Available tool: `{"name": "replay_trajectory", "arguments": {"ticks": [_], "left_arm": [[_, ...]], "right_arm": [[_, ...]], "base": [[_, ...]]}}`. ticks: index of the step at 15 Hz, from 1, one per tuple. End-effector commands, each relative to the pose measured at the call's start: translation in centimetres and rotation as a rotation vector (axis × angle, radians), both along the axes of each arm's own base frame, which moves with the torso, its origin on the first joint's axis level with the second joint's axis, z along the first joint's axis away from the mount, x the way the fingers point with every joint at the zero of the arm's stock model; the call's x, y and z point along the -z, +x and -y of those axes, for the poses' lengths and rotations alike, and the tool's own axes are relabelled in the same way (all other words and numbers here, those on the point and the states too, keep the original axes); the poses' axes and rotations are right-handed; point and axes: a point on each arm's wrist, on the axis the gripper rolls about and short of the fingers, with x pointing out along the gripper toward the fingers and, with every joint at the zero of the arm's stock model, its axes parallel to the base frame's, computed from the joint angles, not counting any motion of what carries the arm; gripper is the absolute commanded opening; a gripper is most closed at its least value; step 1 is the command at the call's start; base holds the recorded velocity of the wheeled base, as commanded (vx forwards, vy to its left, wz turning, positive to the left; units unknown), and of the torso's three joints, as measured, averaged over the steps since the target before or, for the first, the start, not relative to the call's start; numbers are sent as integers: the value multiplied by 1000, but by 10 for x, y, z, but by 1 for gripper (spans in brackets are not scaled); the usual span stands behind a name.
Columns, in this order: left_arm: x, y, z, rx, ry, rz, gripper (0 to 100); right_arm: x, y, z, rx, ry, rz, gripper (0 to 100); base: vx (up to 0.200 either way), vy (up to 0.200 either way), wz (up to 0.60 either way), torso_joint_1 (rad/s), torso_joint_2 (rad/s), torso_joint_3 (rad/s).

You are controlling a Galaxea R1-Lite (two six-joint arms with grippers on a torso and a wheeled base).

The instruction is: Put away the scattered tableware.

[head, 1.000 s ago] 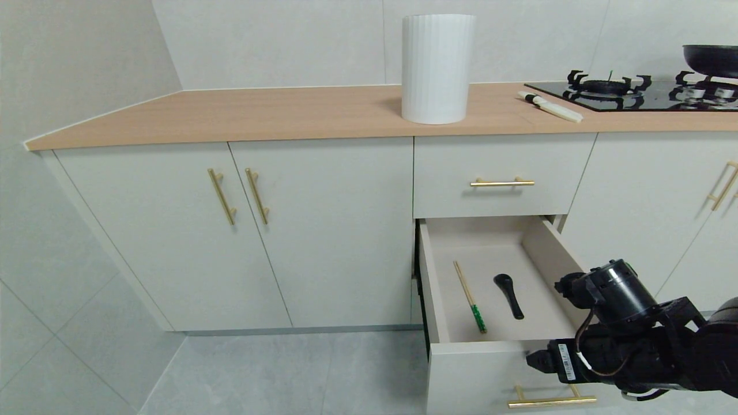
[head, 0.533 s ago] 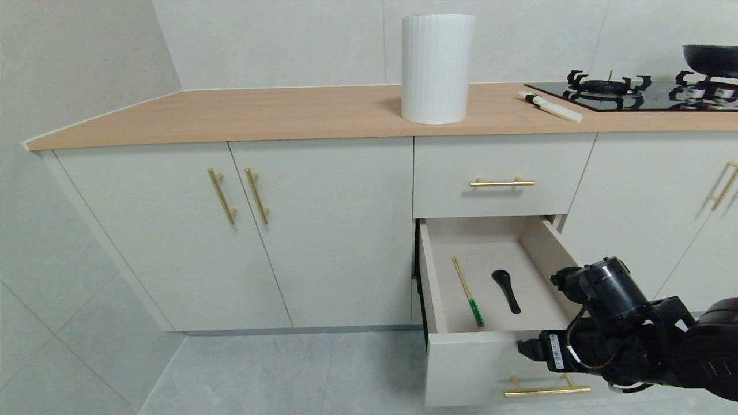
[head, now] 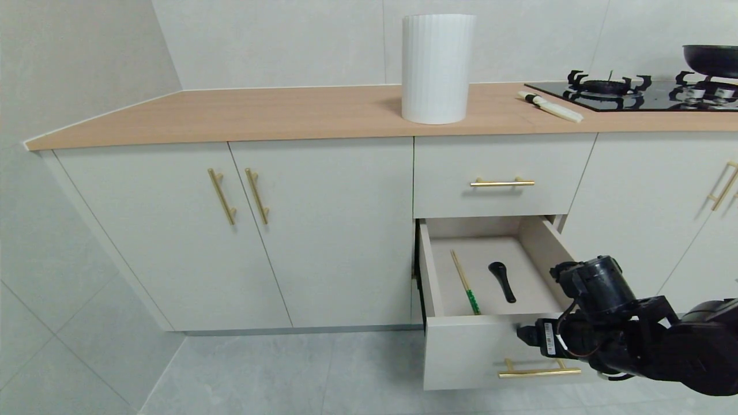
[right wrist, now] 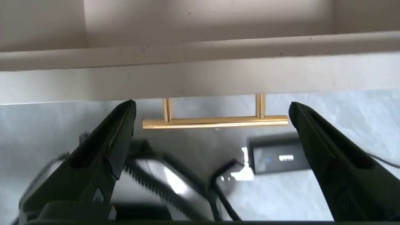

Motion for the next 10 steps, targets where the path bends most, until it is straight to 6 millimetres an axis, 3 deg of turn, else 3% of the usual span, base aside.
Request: {"name": "replay_trajectory", "arguments": {"ticks": [1, 10], "left_arm": [[0, 0, 0, 0, 2, -1, 100], [0, 0, 0, 0, 0, -1, 100]], "right_arm": [[10, 5, 1, 10, -4, 0, 100], [26, 42, 8, -3, -29, 143, 100]], "base": [[0, 0, 0, 0, 0, 0], [0, 0, 0, 0, 0, 0]]}}
